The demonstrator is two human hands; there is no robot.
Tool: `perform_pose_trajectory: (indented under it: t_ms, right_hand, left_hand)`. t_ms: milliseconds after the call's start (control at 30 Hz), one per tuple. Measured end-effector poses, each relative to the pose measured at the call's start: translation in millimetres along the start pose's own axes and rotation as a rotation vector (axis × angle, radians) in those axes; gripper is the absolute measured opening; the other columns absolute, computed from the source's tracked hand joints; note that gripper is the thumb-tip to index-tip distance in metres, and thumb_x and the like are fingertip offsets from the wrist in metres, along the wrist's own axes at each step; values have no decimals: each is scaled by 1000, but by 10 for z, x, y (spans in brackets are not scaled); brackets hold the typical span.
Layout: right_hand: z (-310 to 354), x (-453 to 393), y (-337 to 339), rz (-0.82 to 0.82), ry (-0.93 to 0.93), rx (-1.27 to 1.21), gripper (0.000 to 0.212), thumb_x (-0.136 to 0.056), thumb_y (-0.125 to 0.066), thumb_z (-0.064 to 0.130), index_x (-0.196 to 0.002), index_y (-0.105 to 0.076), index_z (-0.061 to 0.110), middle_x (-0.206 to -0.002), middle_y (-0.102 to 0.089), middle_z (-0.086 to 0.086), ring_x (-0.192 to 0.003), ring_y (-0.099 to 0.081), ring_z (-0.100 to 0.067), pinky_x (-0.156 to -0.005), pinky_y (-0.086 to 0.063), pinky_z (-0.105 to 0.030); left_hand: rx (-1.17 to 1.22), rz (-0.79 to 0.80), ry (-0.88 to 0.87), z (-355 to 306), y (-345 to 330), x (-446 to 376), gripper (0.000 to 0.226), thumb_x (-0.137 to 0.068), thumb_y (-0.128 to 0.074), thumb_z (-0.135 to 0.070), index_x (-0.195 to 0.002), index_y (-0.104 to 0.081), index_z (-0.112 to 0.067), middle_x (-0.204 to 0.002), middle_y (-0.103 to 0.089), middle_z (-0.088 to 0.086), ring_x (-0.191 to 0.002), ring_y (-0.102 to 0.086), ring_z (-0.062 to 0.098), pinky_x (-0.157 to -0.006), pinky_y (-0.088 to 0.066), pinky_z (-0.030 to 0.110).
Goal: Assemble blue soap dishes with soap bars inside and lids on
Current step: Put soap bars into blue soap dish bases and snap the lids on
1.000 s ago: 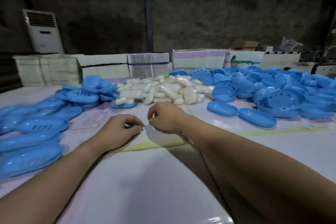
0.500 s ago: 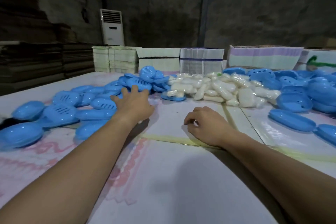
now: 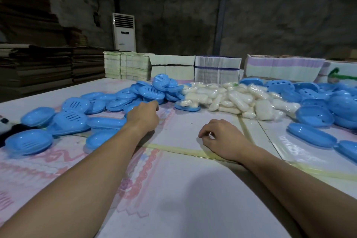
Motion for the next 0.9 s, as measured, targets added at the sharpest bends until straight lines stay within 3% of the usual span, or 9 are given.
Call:
perform_pose_trajectory:
  t_ms: [100,200,400,600,733,900]
  right_hand:
    - [-8,-3,1,-1,-6,-19,19,-89,-55,29,-98,-72,30,-94,-58,9,-95,-53,-17,-87,-45,-34]
    - [-14,-7,-8,-5,-10,-20,20,-88,-55,27,-98,-72,31,-96,-59,9,-95,-53,-15,-87,-45,-33]
    - [-20,-9,-10,-3,-21,-29,19,-88,-55,27,-97,-71,31,-96,-60,9,-95,-54,-15,-86,-45,-33]
    - [-78,-9,5,-54,-63,-63,18,-87,-57,26,-94,-72,31,-91,-59,13,-94,-52,-13,-85,-46,-33]
    - [-161,0,163,-297,-150,-145,17,-82,-58,19,-83,-74,27,-81,-68,12,-83,-60,-12,-73,-45,-28]
    - [-336,100,431,-591,-292,-323,17,-79,-56,15,-73,-70,20,-69,-66,9,-70,-59,-9,-63,-50,-33]
  left_hand:
    - [32,-18,-12,5,-23,-16,30,-101,-50,-29,-131,-50,-27,-120,-62,8,-102,-58,31,-74,-43,39]
    - [44,11,-18,-7,-39,-13,40,-100,-46,-20,-138,-42,-30,-122,-60,9,-93,-52,28,-70,-41,39]
    - [69,-78,-57,-116,15,37,39,-95,-50,-8,-129,-55,-26,-125,-61,7,-107,-57,28,-69,-38,35]
    - [268,-231,-351,-482,205,206,27,-91,-60,-2,-107,-63,-24,-99,-64,-2,-99,-54,21,-73,-44,37]
    - [439,-87,-642,-803,160,453,21,-94,-63,-5,-98,-68,-24,-91,-62,-10,-86,-52,9,-75,-45,27]
    - [519,173,-741,-1008,-8,615,20,-96,-64,-11,-92,-65,-31,-93,-65,-17,-91,-56,2,-79,-46,17]
Point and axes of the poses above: each hand's wrist, its own x-axis away from the middle knuckle, its own y-axis out of the back of the hand, z = x × y, the point moved 5 cm from there along -x, towards the middle knuckle
